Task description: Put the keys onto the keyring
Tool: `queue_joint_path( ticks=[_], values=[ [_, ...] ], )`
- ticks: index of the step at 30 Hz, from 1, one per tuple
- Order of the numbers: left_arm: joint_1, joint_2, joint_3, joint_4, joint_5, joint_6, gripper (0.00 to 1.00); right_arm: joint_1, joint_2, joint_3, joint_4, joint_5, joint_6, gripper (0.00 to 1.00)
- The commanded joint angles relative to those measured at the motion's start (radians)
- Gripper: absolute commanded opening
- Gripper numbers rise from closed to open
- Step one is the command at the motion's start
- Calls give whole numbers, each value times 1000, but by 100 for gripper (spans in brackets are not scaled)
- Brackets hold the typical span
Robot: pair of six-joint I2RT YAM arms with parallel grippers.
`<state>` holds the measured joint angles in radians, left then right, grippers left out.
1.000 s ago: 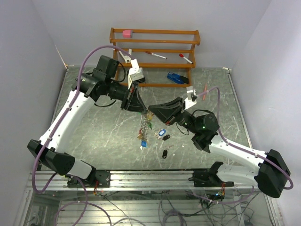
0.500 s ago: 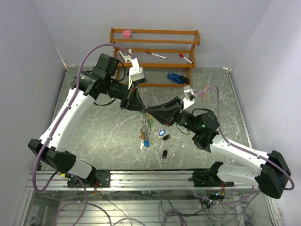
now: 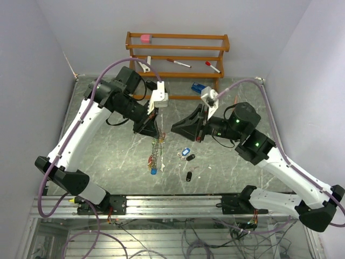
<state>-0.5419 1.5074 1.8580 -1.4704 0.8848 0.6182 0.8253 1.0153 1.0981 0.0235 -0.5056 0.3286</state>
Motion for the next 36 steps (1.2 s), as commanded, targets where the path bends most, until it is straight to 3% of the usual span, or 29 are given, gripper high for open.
queue_joint_path(
  ticks=[1, 12, 29, 36],
  values=[
    [-36, -22, 45, -25, 9, 33, 7, -6, 42, 10, -233, -99, -97, 17],
    [-55, 3, 35, -27, 74, 39, 7, -4, 108, 41, -322, -195, -177, 14],
    [-61, -3, 16, -25, 101, 55, 7, -4, 118, -52, -10, -248, 20, 6],
    [-62, 4, 29, -26, 108, 45, 7, -4, 128, -51, 6, -241, 30, 2]
  ],
)
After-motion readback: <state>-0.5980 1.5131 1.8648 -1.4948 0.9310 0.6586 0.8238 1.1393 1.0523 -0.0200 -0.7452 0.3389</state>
